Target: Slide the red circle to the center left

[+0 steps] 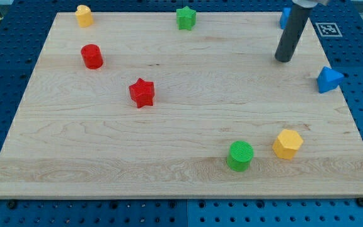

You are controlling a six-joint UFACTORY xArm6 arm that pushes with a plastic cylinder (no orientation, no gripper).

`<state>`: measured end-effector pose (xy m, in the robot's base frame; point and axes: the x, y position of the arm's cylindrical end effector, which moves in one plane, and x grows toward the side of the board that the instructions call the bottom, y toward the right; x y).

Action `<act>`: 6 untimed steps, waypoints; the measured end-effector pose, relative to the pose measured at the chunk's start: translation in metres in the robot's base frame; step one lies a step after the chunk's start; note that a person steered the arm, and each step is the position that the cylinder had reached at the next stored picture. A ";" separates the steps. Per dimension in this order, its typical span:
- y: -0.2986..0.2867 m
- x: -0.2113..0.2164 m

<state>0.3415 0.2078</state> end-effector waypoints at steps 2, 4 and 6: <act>-0.144 0.000; -0.310 -0.015; -0.339 -0.027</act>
<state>0.3148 -0.1310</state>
